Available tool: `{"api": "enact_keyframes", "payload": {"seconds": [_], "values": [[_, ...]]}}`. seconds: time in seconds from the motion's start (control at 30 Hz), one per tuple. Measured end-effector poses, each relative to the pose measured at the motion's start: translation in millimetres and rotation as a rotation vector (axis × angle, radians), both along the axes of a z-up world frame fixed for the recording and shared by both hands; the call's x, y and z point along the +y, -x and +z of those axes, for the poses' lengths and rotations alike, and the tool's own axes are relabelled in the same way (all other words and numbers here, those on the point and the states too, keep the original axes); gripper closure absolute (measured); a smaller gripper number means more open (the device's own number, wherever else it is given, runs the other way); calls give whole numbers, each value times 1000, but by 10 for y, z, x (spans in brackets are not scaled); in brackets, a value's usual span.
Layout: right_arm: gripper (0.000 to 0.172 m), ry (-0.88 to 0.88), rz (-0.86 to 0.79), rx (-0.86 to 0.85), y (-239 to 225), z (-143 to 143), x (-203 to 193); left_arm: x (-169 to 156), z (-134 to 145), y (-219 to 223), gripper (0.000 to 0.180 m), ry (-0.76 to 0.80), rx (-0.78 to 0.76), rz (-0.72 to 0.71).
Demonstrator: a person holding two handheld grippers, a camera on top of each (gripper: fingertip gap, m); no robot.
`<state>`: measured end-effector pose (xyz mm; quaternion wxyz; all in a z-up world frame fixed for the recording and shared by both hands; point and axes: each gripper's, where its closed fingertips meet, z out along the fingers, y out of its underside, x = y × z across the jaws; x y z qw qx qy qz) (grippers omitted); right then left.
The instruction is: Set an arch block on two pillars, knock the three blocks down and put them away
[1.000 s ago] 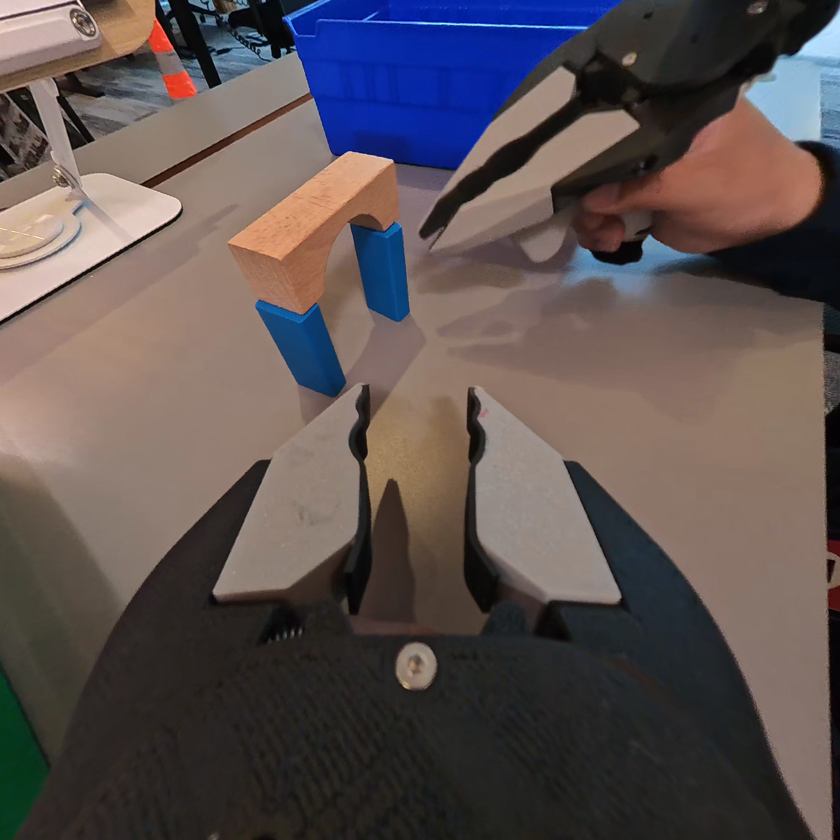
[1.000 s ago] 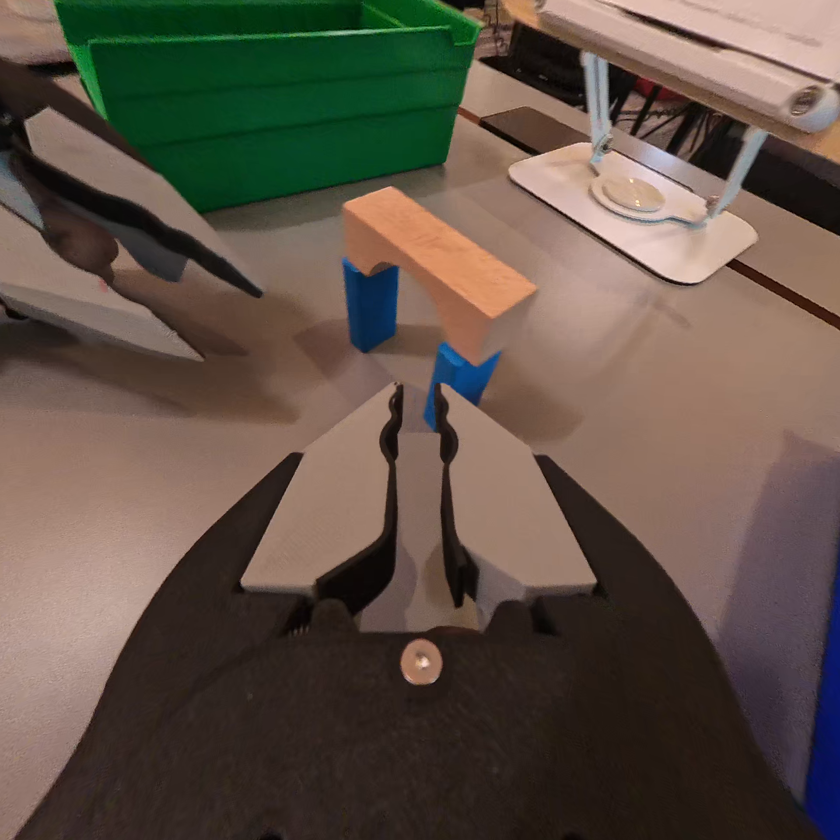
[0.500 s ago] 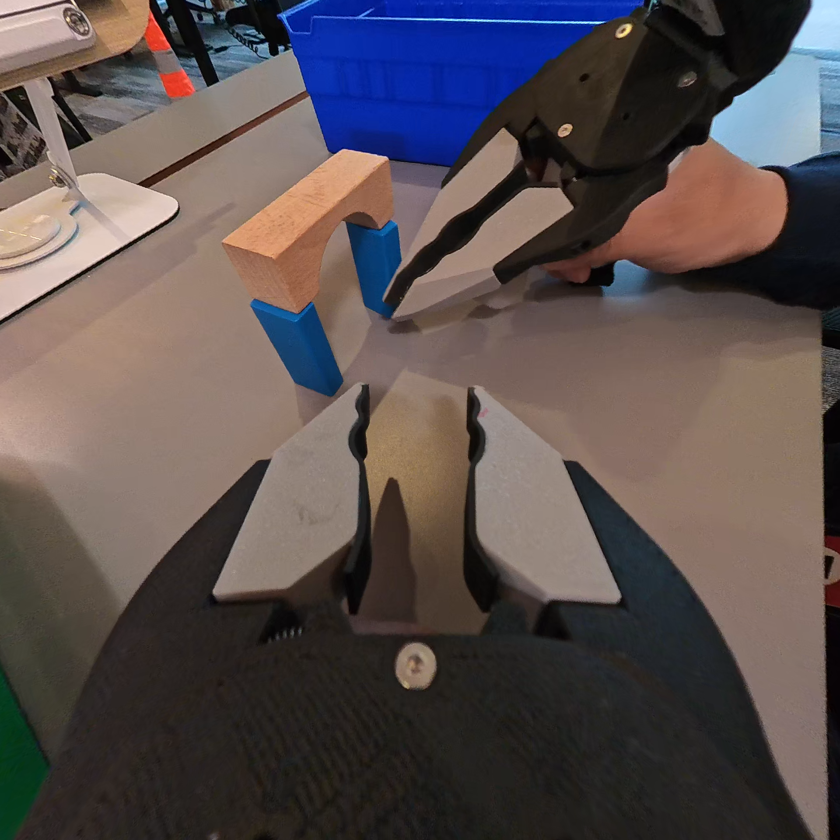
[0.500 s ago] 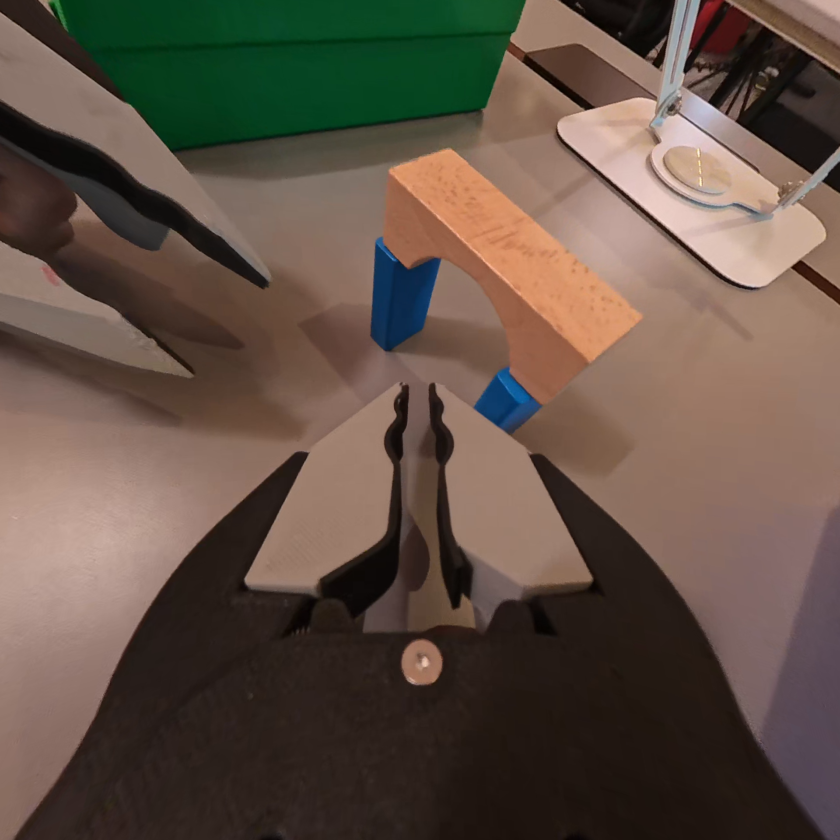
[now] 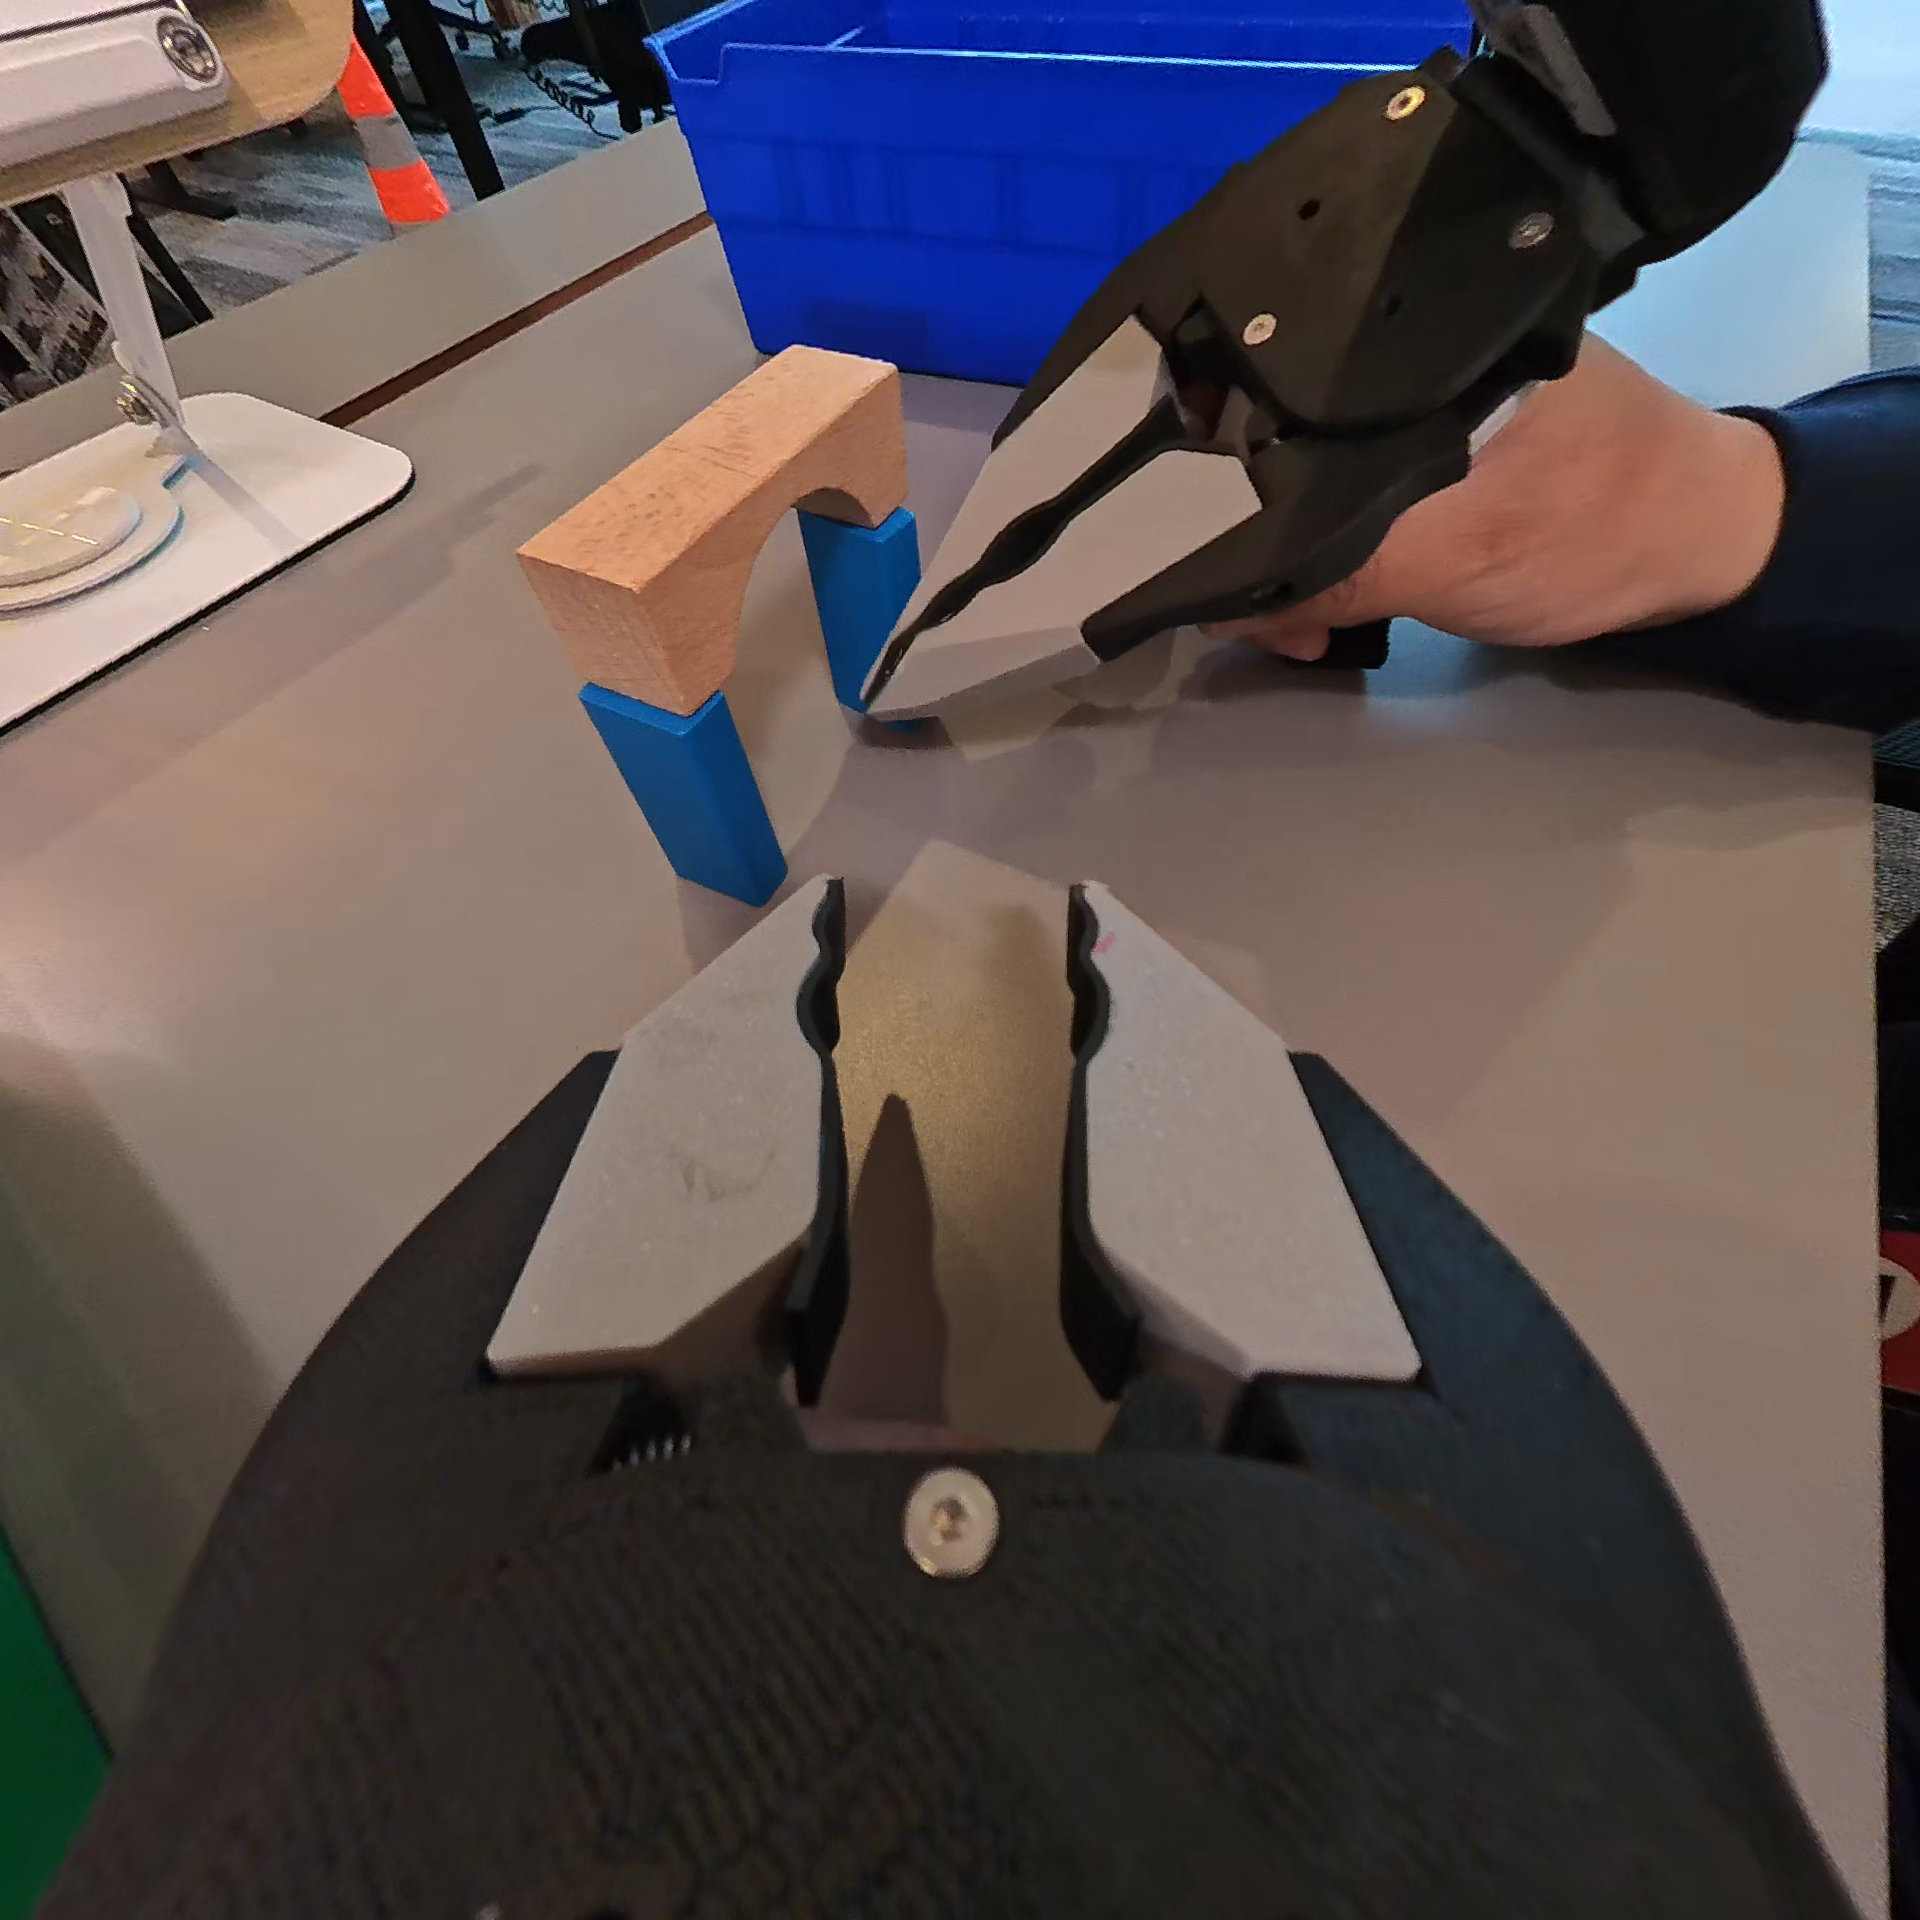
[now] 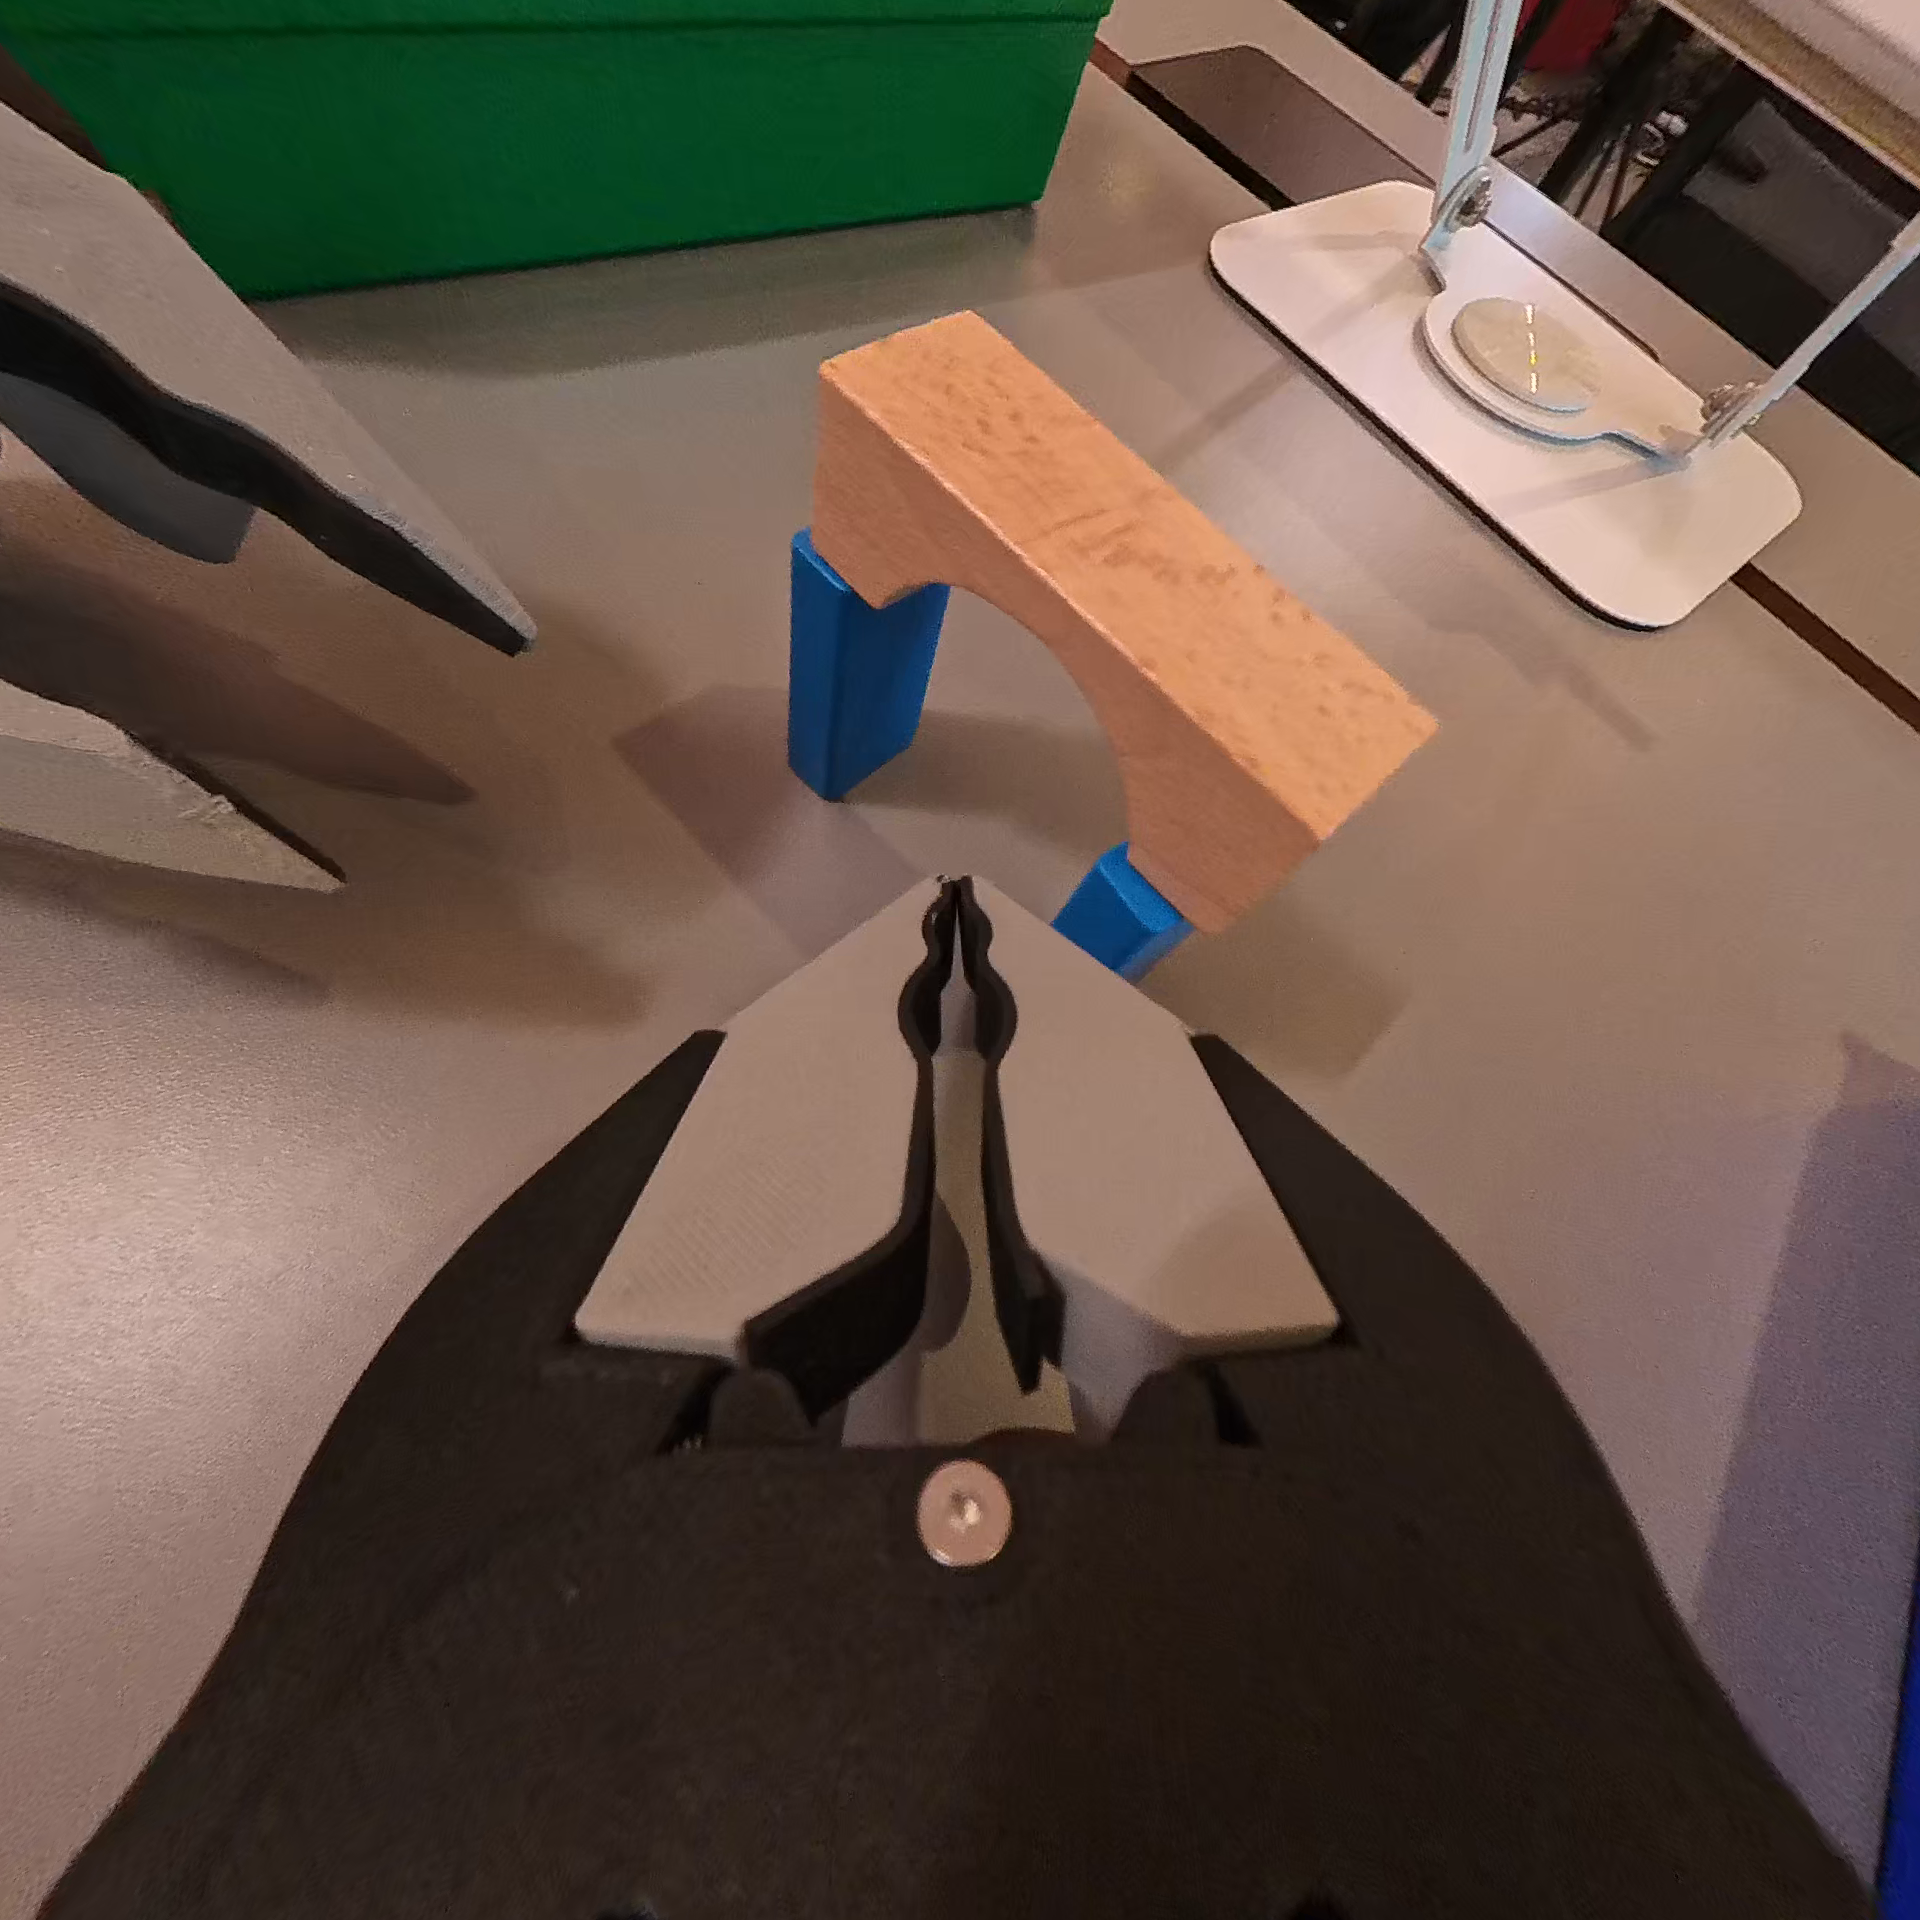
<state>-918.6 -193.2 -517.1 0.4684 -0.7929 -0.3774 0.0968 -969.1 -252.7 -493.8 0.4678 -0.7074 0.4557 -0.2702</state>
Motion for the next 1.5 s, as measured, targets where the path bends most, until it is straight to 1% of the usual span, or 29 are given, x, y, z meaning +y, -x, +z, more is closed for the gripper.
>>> {"api": "enact_keyframes", "payload": {"seconds": [0.2, 0.47, 0.6, 0.7, 0.77, 0.8, 0.87, 0.93, 1.0, 1.03, 1.1, 1.2, 1.33, 1.5], "values": [[172, 3, -32, -2, -83, -6, 37, 3, 7, 3, 139, -2, -4, 2], [172, -19, 0, -24, -47, -2, -9, 3, 8, 4, 139, -3, -4, 3], [170, -97, 24, -96, 37, 15, -66, 4, 10, 5, 139, -5, -4, 4], [168, -174, 17, -170, -6, 61, -102, 9, 7, 7, 139, -6, -2, 9], [169, -208, 5, -167, -73, 124, -131, 19, 3, 0, 142, 0, -1, 22], [169, -218, -4, -148, -116, 169, -140, 27, 12, -20, 147, 10, -13, 35], [167, -229, -17, -93, -217, 267, -148, 24, 63, -104, 159, 47, -71, 69], [165, -237, -46, -34, -366, 359, -119, 36, 88, -206, 180, 85, -114, 127], [166, -233, -81, 17, -536, 412, -69, 122, 48, -268, 180, 100, -100, 233], [165, -222, -93, 38, -614, 412, -46, 143, 24, -320, 180, 111, -90, 261], [159, -188, -110, 63, -744, 365, -2, 184, -25, -426, 180, 144, -77, 308], [158, -160, -127, 61, -866, 304, 38, 321, -82, -513, 180, 183, -72, 423], [159, -177, -119, 83, -887, 367, 13, 433, -144, -619, 180, 214, -55, 512], [159, -214, -106, 90, -861, 456, -22, 573, -172, -637, 180, 187, -16, 609]]}}
